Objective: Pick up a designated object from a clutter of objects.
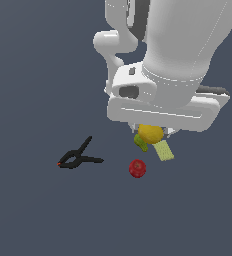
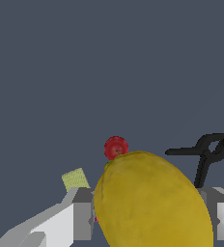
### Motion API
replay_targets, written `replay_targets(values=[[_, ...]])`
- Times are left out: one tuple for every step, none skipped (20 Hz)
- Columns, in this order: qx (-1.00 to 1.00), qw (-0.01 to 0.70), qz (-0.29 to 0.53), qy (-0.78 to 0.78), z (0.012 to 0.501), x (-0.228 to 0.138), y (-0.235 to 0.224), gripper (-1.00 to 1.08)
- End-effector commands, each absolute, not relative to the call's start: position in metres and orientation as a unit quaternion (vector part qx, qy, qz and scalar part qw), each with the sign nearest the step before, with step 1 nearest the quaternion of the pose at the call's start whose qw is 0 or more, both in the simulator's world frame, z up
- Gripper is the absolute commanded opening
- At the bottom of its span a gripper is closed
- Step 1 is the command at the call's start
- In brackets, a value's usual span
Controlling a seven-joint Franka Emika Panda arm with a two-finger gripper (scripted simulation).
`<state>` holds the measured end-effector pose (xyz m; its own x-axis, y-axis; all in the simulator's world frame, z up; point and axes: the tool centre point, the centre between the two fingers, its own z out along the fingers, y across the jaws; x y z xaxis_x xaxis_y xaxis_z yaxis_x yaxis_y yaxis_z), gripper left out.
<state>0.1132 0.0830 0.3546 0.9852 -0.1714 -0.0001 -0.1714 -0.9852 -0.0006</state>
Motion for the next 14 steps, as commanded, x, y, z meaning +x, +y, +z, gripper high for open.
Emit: replay_targets(values=[[-0.996, 0.0, 0.0, 0.086, 0.372, 0.119, 0.081, -1.0], [-0.996, 0.0, 0.0, 0.086, 0.377, 0.121, 0.081, -1.0], [-0.996, 0.0, 0.0, 0.086, 0.383, 0.123, 0.08, -1.0], [-0.996, 0.0, 0.0, 0.086, 0.389, 0.126, 0.08, -1.0], [-0.996, 0.0, 0.0, 0.086, 0.394, 0.128, 0.079, -1.0], [-0.996, 0.0, 0.0, 0.086, 0.399, 0.13, 0.079, -1.0], [-0.996, 0.0, 0.0, 0.086, 0.404, 0.132, 0.078, -1.0], [-0.996, 0.0, 0.0, 0.086, 0.408, 0.133, 0.078, -1.0], [-0.996, 0.0, 0.0, 0.086, 0.412, 0.135, 0.077, -1.0], [-0.996, 0.0, 0.0, 0.086, 0.416, 0.136, 0.077, -1.0], [-0.996, 0.0, 0.0, 0.086, 0.419, 0.138, 0.077, -1.0], [-0.996, 0.0, 0.0, 0.086, 0.422, 0.139, 0.077, -1.0], [-0.996, 0.0, 0.0, 0.086, 0.425, 0.14, 0.076, -1.0], [-0.996, 0.0, 0.0, 0.086, 0.427, 0.141, 0.076, -1.0]])
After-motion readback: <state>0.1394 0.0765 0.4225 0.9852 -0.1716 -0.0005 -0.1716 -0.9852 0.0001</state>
